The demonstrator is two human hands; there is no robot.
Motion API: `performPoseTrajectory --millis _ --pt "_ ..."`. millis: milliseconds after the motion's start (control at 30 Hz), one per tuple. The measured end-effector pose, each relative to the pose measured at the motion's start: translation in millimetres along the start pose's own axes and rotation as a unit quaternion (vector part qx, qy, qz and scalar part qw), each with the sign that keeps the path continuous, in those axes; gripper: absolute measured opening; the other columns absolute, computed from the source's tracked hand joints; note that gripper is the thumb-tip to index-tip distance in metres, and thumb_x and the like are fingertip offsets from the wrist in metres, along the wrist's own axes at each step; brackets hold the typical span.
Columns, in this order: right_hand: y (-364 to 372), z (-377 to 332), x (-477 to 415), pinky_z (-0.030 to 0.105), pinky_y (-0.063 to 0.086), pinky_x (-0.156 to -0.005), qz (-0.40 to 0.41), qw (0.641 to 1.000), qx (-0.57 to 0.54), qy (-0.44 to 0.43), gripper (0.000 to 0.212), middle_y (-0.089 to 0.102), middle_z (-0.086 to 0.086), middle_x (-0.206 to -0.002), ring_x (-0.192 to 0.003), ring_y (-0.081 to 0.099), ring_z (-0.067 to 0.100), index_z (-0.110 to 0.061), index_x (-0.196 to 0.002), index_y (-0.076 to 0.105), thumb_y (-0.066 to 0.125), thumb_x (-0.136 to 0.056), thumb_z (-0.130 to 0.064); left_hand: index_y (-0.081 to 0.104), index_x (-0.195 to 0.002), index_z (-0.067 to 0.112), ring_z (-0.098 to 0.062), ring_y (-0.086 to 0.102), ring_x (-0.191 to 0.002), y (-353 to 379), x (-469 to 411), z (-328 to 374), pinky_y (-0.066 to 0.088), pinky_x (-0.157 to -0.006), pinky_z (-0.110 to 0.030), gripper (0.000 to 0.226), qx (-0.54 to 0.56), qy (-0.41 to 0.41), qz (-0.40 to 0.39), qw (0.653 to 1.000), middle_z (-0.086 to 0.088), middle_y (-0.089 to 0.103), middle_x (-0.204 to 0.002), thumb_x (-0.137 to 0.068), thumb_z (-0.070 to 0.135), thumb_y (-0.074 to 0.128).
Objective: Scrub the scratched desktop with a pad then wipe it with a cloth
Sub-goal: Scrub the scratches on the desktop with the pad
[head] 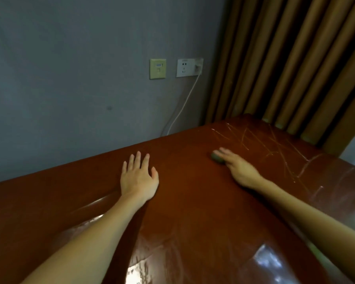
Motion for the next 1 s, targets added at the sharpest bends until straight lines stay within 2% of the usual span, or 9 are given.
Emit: performPoseTrajectory --millis 100,233,400,500,567,667,800,900,1000 --pt "-8.7 27.2 -49.8 0.036 0.012 -0.118 0.047 0.994 0.026 0.098 0.05 0.018 0.002 -0.158 -0.146 0.014 0.021 -0.032 -0.148 0.026 0.029 -0.102 -0.014 0.005 -0.153 0.024 -0.019 -0.004 -0.148 0.4 0.7 -0.3 0.001 -0.121 -0.039 0.059 0.0 -0.001 0.006 1.0 -0.002 -0.003 -0.161 -0.1 0.045 0.017" --pt "8.5 -1.4 -118.1 0.04 0.012 -0.12 0.035 0.989 0.054 0.13 0.051 0.01 0.006 -0.16 -0.147 0.009 0.025 -0.026 -0.152 0.017 0.026 -0.102 -0.017 0.005 -0.154 0.025 -0.018 -0.004 -0.148 0.6 0.0 0.4 0.0 -0.121 -0.039 0.059 0.005 -0.001 0.012 1.0 -0.001 -0.002 -0.161 -0.099 0.045 0.017" --pt "43.0 -70.9 -115.9 0.037 0.01 -0.12 -0.045 0.998 0.027 -0.028 0.052 0.014 -0.001 -0.159 -0.147 0.01 0.02 -0.031 -0.149 0.024 0.029 -0.101 -0.012 0.006 -0.153 0.025 -0.018 -0.004 -0.148 1.2 -4.0 1.2 0.0 -0.121 -0.039 0.059 0.005 -0.006 0.009 1.0 -0.001 -0.002 -0.161 -0.099 0.045 0.018" --pt "38.7 -64.5 -68.0 0.034 0.009 -0.12 -0.07 0.992 0.006 -0.104 0.054 0.016 -0.01 -0.157 -0.145 0.011 0.01 -0.036 -0.148 0.026 0.03 -0.101 -0.01 0.005 -0.153 0.025 -0.019 -0.004 -0.148 1.4 -4.0 2.0 0.0 -0.121 -0.039 0.058 0.003 -0.006 0.006 1.0 -0.001 -0.002 -0.161 -0.1 0.045 0.017" --pt "23.3 -30.4 -55.0 0.032 0.01 -0.119 -0.052 0.996 0.006 -0.07 0.055 0.017 -0.012 -0.157 -0.145 0.013 0.008 -0.04 -0.147 0.026 0.031 -0.101 -0.01 0.005 -0.154 0.025 -0.019 -0.004 -0.148 1.7 -4.1 2.0 0.0 -0.121 -0.039 0.059 0.001 -0.005 0.009 1.0 -0.001 -0.003 -0.161 -0.1 0.045 0.017" --pt "2.4 18.5 -79.8 0.034 0.01 -0.118 -0.015 0.999 0.015 0.048 0.049 0.017 -0.005 -0.158 -0.146 0.014 0.016 -0.035 -0.148 0.025 0.03 -0.102 -0.018 0.004 -0.154 0.025 -0.019 -0.005 -0.148 1.6 -4.3 1.1 0.0 -0.121 -0.04 0.059 -0.001 -0.004 0.013 1.0 -0.002 -0.003 -0.161 -0.1 0.045 0.017" --pt "7.6 18.8 -141.8 0.04 0.007 -0.12 -0.005 0.989 0.056 0.135 0.05 0.009 0.004 -0.16 -0.147 0.007 0.023 -0.026 -0.152 0.015 0.022 -0.103 -0.038 0.005 -0.154 0.025 -0.019 -0.005 -0.148 0.8 -3.5 0.8 0.0 -0.121 -0.04 0.059 0.005 -0.006 0.015 1.0 -0.002 -0.004 -0.161 -0.1 0.045 0.017" --pt "26.4 -24.5 -169.6 0.041 0.007 -0.118 -0.023 0.993 0.062 0.095 0.049 0.009 0.004 -0.16 -0.147 0.007 0.024 -0.026 -0.152 0.016 0.02 -0.104 -0.036 0.006 -0.154 0.025 -0.019 -0.006 -0.148 1.2 -3.5 1.8 0.0 -0.121 -0.04 0.059 0.011 -0.006 0.014 1.0 -0.002 -0.004 -0.161 -0.1 0.044 0.018" --pt "51.8 -89.2 -162.3 0.04 0.009 -0.118 -0.065 0.994 0.075 -0.034 0.046 0.017 0.003 -0.159 -0.147 0.012 0.023 -0.025 -0.15 0.022 0.025 -0.104 -0.027 0.007 -0.154 0.024 -0.019 -0.004 -0.148 0.9 -4.5 2.9 -0.001 -0.121 -0.039 0.059 0.008 -0.011 0.015 1.0 -0.002 -0.002 -0.161 -0.1 0.044 0.02"
Point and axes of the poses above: each hand's wrist, its own x-axis away from the middle knuckle, its own y-axis out of the palm, z = x × y, the point moved 5 cm from there along -x, towards the middle knuckle
